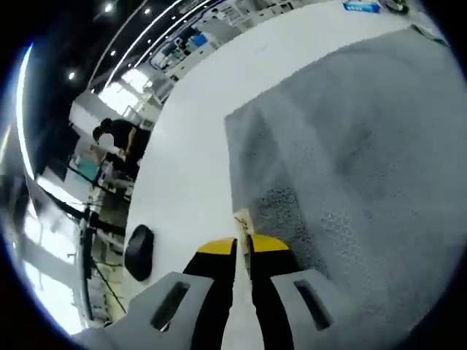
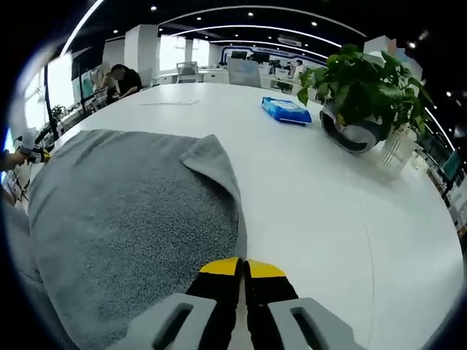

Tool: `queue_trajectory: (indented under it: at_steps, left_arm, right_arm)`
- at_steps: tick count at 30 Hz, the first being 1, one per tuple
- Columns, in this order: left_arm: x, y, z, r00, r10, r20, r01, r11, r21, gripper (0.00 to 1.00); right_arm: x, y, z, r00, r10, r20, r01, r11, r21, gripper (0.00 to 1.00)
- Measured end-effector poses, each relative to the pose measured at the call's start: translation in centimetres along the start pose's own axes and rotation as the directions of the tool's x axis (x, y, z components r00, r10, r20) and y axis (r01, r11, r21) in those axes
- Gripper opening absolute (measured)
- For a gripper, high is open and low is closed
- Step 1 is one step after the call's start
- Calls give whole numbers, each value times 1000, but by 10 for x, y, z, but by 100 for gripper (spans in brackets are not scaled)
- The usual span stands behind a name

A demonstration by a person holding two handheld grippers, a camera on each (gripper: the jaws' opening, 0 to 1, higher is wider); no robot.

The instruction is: Open the folded towel by lifting each exposed corner and separating the folded layers until the towel lies flat within the target outline without major curled edges

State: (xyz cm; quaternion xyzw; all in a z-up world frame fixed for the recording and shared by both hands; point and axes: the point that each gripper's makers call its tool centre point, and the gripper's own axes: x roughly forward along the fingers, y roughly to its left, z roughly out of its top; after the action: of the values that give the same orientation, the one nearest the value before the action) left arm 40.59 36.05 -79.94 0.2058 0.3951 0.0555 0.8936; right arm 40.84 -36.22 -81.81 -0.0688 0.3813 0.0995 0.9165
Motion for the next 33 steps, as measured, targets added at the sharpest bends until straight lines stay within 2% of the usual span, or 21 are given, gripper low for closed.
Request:
queue_trajectory:
  at_steps: [2,3,5,6,8,10,11,12,13,14,16,17,18,19,22,24,26,28,29,30,33]
  left_arm:
    - [-7,-6,5,999,-35,24,36,997,-67,21]
    - [-12,-9,9,998,-46,37,48,998,-51,22]
    - [-23,-15,25,994,-43,102,47,998,-37,20]
    - [-36,-30,38,987,-74,145,80,996,-37,20]
    - [-52,-49,51,978,-105,182,113,993,-33,20]
    - [-70,-79,67,961,-161,225,173,985,-31,19]
    - [-82,-103,76,945,-218,245,229,973,-17,19]
    - [-89,-119,81,935,-255,248,265,964,-7,19]
    - [-99,-146,87,911,-329,251,335,942,19,18]
    - [-102,-153,88,903,-349,251,353,935,30,18]
    - [-116,-188,98,878,-408,249,402,912,77,17]
    - [-124,-209,104,855,-453,251,437,891,122,17]
    - [-126,-218,109,846,-469,253,450,883,132,15]
    - [-132,-236,115,826,-503,253,479,864,152,13]
    - [-135,-267,125,781,-578,236,549,816,184,10]
    - [-134,-284,130,771,-598,218,559,800,217,8]
    - [-135,-299,134,757,-619,210,582,784,214,7]
    - [-137,-318,133,739,-647,188,613,762,208,6]
    - [-138,-325,134,735,-652,188,619,758,206,6]
    - [-139,-336,131,723,-668,173,633,742,221,6]
    - [-140,-354,122,716,-688,119,642,716,274,3]
  right_arm:
    - [0,-1,0,1000,1,-4,-1,999,49,1]
    - [-1,-3,0,1000,-5,-7,5,998,56,2]
    - [-1,-1,0,1000,5,-18,-3,997,78,6]
    - [-1,1,1,1000,12,-21,-10,996,85,6]
    - [-4,6,7,1000,25,-3,-24,994,106,9]
    - [-7,5,16,999,19,34,-22,993,112,10]
    - [-9,4,21,999,12,51,-17,994,109,11]
    - [-14,4,27,998,3,68,-9,995,100,11]
    - [-16,4,32,997,3,83,-11,996,89,11]
    - [-21,7,39,994,17,107,-24,997,69,11]
    - [-30,15,46,989,58,133,-63,998,31,10]
    - [-33,20,47,987,79,138,-80,997,7,9]
    - [-37,24,44,987,87,132,-87,996,-8,8]
    - [-39,28,43,987,98,129,-96,995,-21,8]
    - [-41,42,35,983,146,108,-142,989,-45,8]
    - [-41,50,33,979,178,101,-172,983,-58,8]
    - [-41,62,33,971,218,95,-211,974,-77,8]
    - [-37,66,35,968,236,81,-222,963,-155,8]
    - [-34,66,38,968,236,80,-218,958,-186,8]
    - [-30,66,41,970,233,68,-213,952,-220,8]
    - [-20,58,55,973,222,69,-198,948,-250,8]
